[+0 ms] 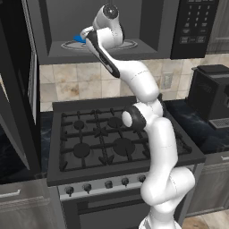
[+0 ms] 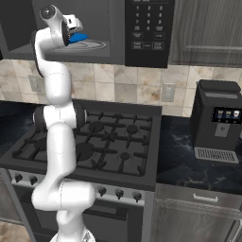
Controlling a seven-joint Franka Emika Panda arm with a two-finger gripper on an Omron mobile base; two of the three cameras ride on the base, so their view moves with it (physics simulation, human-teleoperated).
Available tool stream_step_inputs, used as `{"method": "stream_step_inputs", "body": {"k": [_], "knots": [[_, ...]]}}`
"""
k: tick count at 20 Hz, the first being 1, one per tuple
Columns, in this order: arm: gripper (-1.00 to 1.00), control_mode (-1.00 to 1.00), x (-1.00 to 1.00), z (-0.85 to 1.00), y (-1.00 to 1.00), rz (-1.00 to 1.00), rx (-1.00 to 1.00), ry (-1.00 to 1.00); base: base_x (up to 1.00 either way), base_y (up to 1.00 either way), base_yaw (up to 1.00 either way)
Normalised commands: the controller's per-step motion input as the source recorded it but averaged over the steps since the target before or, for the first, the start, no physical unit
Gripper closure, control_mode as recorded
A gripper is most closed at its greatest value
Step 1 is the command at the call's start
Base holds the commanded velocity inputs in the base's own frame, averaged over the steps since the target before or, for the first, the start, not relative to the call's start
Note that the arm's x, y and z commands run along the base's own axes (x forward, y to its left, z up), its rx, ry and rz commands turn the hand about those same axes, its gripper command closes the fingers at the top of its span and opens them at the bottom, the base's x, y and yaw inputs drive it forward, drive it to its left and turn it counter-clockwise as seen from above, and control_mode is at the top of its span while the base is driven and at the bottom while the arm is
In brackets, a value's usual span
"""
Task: Retrieve the reheated potato from the microwave, then place the potato, cheese, and condiment on the cutting board.
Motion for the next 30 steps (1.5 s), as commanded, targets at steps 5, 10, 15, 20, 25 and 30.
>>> {"method": "stream_step_inputs", "body": {"k": [5, 10, 15, 20, 25, 30], "knots": [[-1.00, -1.00, 0.33, 0.02, 0.00, 0.00, -0.03, 0.00, 0.00, 0.00, 0.00], [1.00, -1.00, 0.15, 0.08, 0.02, 0.00, -0.01, 0.10, 0.00, 0.00, 0.00], [1.00, -1.00, -0.02, 0.18, 0.00, 0.00, 0.00, 0.13, 0.00, 0.00, 0.00], [1.00, -1.00, -0.08, 0.23, 0.00, 0.00, 0.00, 0.05, 0.00, 0.00, 0.00], [1.00, -1.00, -0.40, 0.26, 0.01, 0.00, 0.00, -0.01, 0.00, 0.00, 0.00], [1.00, -1.00, -0.66, 0.15, 0.00, 0.00, 0.00, -0.03, 0.00, 0.00, 0.00]]}}
